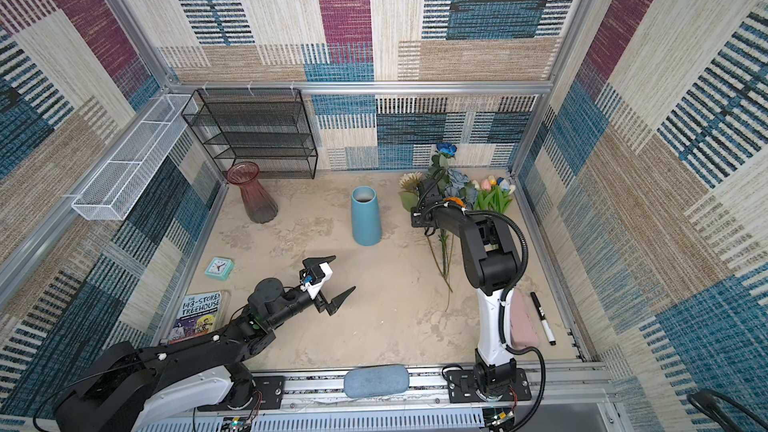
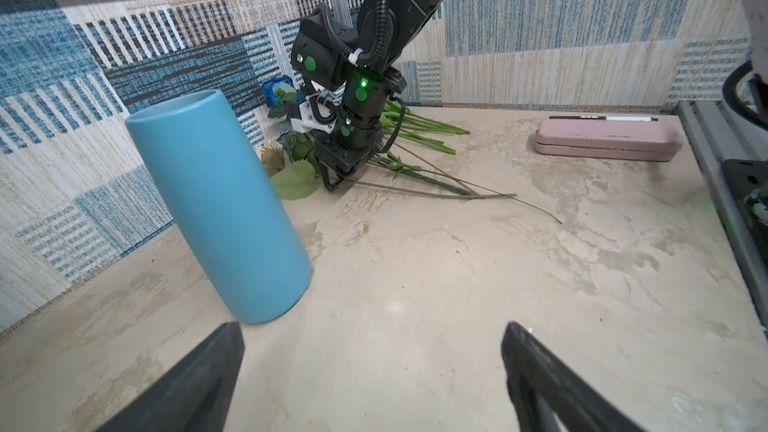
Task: Arrange the flowers into the vase
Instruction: 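Grasp the cream flower's stem with the right gripper, then lift the cream flower and carry it above the light-blue vase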
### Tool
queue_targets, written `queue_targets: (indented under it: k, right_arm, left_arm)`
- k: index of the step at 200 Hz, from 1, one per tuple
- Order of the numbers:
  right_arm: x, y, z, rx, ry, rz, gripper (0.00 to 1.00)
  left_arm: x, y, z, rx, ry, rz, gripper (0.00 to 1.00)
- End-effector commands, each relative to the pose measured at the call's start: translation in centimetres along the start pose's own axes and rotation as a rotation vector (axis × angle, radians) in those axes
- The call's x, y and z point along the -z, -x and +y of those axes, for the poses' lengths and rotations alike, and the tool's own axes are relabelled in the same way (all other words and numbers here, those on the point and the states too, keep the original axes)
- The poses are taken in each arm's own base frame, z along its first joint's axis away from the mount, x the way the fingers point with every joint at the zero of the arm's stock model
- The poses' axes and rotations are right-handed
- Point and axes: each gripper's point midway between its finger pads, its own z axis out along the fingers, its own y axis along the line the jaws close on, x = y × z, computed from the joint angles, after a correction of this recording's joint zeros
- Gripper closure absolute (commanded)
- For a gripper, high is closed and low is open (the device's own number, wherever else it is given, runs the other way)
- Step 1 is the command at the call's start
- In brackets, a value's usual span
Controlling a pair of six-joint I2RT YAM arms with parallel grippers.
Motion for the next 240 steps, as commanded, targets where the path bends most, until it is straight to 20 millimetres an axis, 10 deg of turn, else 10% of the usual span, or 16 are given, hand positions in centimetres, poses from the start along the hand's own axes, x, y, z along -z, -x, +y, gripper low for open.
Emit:
queue_targets:
  k: [1,157,199,240]
  right_arm:
    - [-0.4,0.0,-0.1,0.015,-0.020,0.002,0.56]
    - [2.1,2.6,2.8,0.044,0.045,-0.097,1.00]
    - [9.1,7.6,5.5,0.038,0.190,-0.291,1.00]
    - [22.4,14.4,8.7,0.059,0.439,-0.652,1.00]
  left_arm:
    - [-0.1,0.4,0.6,-0.006,0.028,-0.006,0.00]
    - [-0.4,0.7,-0.5,-0.010,-0.029,0.019,0.00]
    - [-0.3,0.8,-0.3,-0.018,-0.014,0.010,0.00]
    - [-0.2,0.9,-0.3,-0.025,-0.009,-0.002,0.00]
